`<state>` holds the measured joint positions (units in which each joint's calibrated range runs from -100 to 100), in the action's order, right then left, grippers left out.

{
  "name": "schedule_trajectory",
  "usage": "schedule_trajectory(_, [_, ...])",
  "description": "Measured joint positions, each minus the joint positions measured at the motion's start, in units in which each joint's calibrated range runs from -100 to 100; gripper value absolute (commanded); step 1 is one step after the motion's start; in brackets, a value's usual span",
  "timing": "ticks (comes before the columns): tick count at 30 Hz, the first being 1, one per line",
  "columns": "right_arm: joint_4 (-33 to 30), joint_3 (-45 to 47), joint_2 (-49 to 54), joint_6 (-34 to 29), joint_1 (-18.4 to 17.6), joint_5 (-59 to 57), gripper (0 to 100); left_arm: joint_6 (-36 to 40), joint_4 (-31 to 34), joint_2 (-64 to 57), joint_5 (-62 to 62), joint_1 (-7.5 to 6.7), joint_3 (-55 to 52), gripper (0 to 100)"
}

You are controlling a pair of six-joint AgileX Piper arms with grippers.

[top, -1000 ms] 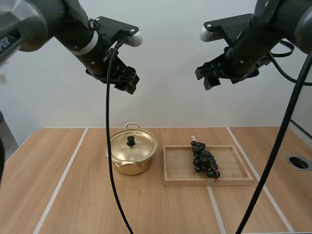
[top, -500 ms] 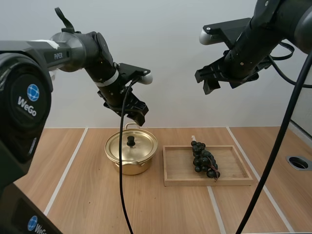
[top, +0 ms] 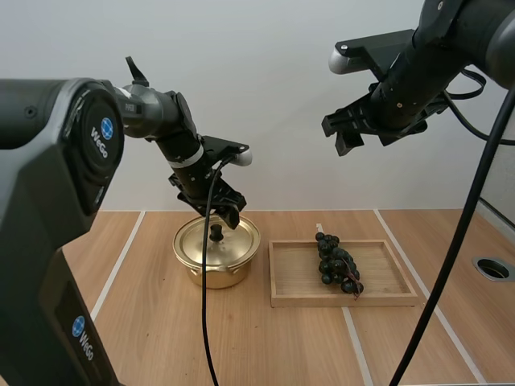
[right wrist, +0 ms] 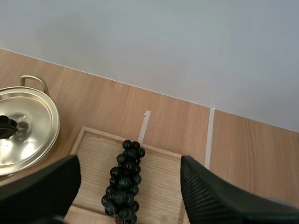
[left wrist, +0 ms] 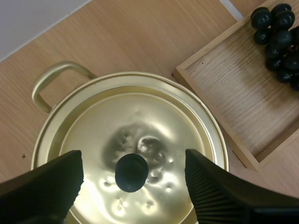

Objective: Open the pot, put the grape inside, and close it

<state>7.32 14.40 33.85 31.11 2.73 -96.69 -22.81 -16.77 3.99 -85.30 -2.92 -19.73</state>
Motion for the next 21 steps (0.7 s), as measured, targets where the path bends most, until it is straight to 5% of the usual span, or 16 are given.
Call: schedule_trajectory(21, [2.78, 0.0, 0.0, 1.22, 0.0, 0.0, 100, 2.09, 4.73, 1.32, 1.75, 0.0, 0.0, 100])
